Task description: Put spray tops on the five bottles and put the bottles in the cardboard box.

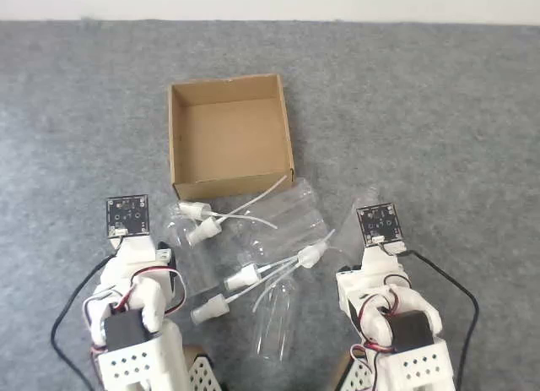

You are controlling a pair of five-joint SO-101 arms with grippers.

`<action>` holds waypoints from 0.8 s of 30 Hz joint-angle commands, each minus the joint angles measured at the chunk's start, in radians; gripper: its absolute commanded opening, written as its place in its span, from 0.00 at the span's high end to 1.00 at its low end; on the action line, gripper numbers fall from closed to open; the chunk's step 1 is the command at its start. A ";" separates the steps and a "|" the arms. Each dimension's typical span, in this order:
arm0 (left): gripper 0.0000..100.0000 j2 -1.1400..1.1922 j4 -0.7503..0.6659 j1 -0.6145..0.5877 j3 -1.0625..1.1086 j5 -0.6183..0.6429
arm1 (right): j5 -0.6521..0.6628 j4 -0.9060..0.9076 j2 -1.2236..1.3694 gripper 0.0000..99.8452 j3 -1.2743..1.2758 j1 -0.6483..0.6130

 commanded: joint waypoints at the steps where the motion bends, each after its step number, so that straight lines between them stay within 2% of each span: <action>1: 0.89 0.006 0.000 -0.003 -0.013 -0.005 | -0.006 0.008 -0.021 0.97 0.021 0.007; 10: 0.89 0.006 0.000 -0.003 -0.013 -0.005 | -0.003 0.008 -0.021 0.97 0.020 -0.013; 12: 0.89 0.006 0.000 -0.003 -0.013 -0.005 | 0.020 0.008 -0.021 0.97 0.018 0.018; 14: 0.89 0.006 0.000 -0.003 -0.013 -0.005 | 0.121 0.012 -0.021 0.97 -0.014 0.048; 20: 0.89 0.006 0.000 -0.003 -0.013 -0.005 | 0.566 -0.007 -0.022 0.97 -0.186 0.193; 22: 0.89 0.006 0.000 -0.003 -0.013 -0.005 | 0.643 -0.041 -0.022 0.97 -0.226 0.205; 24: 0.89 0.006 0.000 -0.003 -0.013 -0.005 | 0.654 -0.050 -0.022 0.97 -0.255 0.234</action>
